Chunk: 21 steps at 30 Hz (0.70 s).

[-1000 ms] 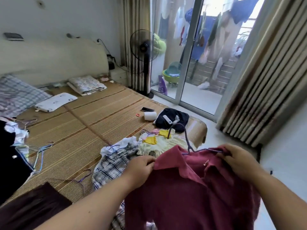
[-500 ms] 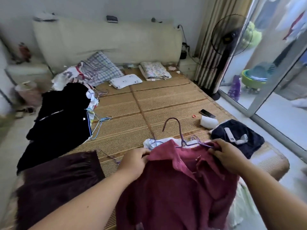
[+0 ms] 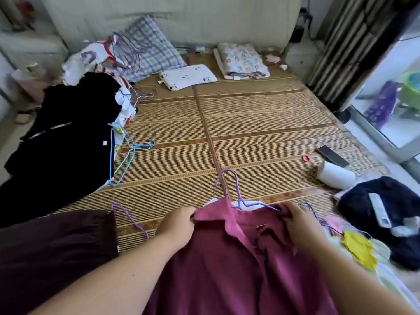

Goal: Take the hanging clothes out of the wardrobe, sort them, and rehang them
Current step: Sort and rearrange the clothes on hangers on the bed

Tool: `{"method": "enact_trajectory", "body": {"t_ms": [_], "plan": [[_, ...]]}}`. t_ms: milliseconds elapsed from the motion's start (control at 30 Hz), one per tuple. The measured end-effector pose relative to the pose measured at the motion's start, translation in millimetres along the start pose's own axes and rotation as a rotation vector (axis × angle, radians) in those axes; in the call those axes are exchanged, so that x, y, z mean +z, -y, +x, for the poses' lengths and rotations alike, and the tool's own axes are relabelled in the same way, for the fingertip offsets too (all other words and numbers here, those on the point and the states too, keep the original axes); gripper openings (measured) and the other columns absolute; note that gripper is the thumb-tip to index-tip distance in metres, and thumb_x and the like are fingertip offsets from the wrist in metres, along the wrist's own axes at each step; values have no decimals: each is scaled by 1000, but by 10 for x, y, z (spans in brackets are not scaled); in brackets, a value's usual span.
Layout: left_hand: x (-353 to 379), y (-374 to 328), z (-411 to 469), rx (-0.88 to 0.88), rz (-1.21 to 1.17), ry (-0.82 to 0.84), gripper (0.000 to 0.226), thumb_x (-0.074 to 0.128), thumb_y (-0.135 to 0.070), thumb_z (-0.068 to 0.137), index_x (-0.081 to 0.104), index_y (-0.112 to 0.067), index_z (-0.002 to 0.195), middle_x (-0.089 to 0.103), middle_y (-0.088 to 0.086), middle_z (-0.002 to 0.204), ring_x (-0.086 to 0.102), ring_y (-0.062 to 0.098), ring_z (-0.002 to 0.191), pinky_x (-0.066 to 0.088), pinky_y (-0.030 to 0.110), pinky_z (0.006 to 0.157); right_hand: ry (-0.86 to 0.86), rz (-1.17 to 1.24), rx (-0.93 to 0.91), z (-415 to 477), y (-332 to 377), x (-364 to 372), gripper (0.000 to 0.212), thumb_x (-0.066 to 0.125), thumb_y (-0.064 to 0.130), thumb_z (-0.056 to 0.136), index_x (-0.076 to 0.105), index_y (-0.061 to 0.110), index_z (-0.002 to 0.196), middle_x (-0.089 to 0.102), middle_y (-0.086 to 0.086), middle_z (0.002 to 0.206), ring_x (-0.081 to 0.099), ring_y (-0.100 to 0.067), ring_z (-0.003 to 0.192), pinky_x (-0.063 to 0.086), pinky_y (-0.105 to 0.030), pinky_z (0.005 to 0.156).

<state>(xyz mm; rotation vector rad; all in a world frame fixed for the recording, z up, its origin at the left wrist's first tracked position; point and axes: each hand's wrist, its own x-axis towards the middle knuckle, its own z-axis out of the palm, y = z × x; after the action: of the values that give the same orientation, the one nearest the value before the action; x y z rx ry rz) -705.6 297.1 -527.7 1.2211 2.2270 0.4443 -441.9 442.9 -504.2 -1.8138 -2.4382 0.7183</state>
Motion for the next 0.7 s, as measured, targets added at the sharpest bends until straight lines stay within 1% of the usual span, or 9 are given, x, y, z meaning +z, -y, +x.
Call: {"method": "enact_trajectory", "body": {"t_ms": [100,233,300,367,433,500,533,600,700], "plan": [[413,264,536,-55,30,33,13,49,-25,86,62,-29,86,69,-2,89,62,27,91,37,28,62,24,0,10,507,-173,529,33,59,17,86,61,26,117,57,-10,102,55,-34,103,42,-35,83],[945,493,990,-132,59,58,19,49,-32,87,66,-30,97,69,-1,93,62,27,92,38,28,64,74,-3,31,967,-420,1158,34,53,20,89,62,35,119,56,-6,104,58,-30,101,37,-28,75],[1140,536,1115,-170,101,84,21,49,-38,87,66,-31,98,69,-1,96,62,28,95,44,31,72,121,-59,28,1142,-530,1397,38,49,20,90,57,34,124,58,-8,111,56,-29,106,40,-29,79],[1237,531,1165,-174,92,115,22,51,-38,86,65,-32,102,68,-1,103,61,27,101,47,37,85,177,-124,52,1234,-568,1543,44,46,21,92,46,29,136,53,-13,126,51,-30,117,41,-32,89],[1274,512,1150,-176,86,143,37,55,-40,83,57,-36,120,60,-1,122,54,26,116,43,43,97,185,-136,102,1239,-548,1609,53,51,29,91,37,25,142,40,-14,141,41,-31,128,36,-35,101],[1260,484,1076,-198,121,159,62,58,-45,83,38,-35,141,40,3,145,39,25,133,34,44,108,171,-152,115,1154,-507,1605,65,56,36,86,31,26,145,27,-15,151,32,-32,136,29,-35,108],[1223,470,1014,-195,109,153,67,58,-45,83,32,-34,144,33,4,150,32,24,137,30,42,111,166,-172,91,1086,-469,1569,69,58,38,84,30,27,146,22,-16,152,28,-32,137,27,-35,109],[1120,447,860,-164,56,138,68,58,-43,84,29,-34,145,26,4,154,24,22,141,24,37,115,153,-156,40,959,-392,1462,76,64,38,79,30,26,146,19,-18,153,23,-33,139,24,-35,110],[904,450,571,-166,-6,112,66,58,-40,85,29,-38,145,22,1,155,21,18,142,19,28,115,160,-59,4,802,-213,1264,75,71,34,76,38,22,143,22,-20,152,24,-32,140,23,-37,112]]}}
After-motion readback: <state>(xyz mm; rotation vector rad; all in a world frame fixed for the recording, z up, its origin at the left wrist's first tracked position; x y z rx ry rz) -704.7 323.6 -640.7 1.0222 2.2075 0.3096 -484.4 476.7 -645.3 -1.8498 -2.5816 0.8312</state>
